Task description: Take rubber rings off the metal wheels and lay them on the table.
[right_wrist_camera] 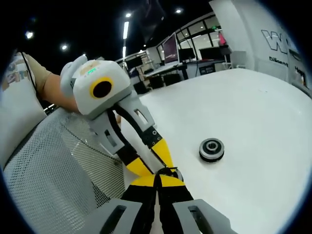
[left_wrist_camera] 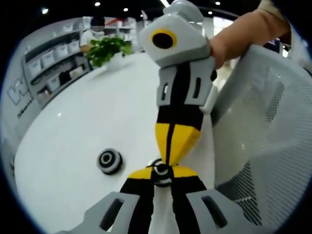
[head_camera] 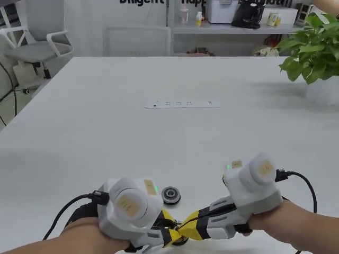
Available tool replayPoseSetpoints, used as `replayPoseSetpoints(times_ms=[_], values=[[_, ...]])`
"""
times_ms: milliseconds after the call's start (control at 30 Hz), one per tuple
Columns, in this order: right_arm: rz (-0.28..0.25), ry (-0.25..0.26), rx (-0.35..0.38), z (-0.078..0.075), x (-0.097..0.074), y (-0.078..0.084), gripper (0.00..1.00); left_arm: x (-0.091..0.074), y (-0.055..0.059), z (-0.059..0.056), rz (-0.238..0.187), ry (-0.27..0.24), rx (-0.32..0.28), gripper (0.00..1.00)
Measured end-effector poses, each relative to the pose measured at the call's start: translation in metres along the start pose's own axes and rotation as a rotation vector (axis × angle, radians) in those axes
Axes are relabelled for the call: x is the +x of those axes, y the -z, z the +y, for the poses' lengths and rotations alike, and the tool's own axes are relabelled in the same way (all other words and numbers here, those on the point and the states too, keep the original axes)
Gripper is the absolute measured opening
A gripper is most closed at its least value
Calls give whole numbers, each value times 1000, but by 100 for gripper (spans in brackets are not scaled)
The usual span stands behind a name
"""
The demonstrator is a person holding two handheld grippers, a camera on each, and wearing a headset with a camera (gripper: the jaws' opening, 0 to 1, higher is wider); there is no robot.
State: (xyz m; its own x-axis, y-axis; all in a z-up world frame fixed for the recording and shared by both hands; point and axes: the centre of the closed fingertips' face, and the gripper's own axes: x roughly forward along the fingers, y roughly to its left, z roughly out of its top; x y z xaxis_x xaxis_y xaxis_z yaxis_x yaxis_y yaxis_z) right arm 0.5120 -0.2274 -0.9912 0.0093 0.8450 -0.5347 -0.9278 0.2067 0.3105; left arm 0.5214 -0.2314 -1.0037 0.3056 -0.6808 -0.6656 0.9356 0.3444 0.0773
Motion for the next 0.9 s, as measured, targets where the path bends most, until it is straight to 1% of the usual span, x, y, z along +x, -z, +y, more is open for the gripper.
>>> replayPoseSetpoints(times_ms=[67,133,167,267,400,567,667,767,900], values=[[10,12,-13,-3,1,2,0,0,0,0,-6,-4,3,12],[12,24,-10,-7,0,4,0,0,0,0,-16,-3,13,13],[12,27,-9,-8,-1,4,0,0,-1,0,-20,-3,7,13],[13,32,-5,-9,-1,6,0,0,-1,-1,-27,1,4,13],[7,36,1,-8,0,5,0,-1,-1,-2,-22,8,10,13],[-6,38,7,-7,0,3,0,-5,1,-4,-13,25,17,15],[-10,37,10,-6,1,2,0,-8,-2,-5,-17,31,17,16],[-21,35,18,-4,0,0,0,-14,-6,-5,-28,35,26,16],[-49,37,32,-5,-2,-6,0,-18,-8,-3,-31,34,33,20]])
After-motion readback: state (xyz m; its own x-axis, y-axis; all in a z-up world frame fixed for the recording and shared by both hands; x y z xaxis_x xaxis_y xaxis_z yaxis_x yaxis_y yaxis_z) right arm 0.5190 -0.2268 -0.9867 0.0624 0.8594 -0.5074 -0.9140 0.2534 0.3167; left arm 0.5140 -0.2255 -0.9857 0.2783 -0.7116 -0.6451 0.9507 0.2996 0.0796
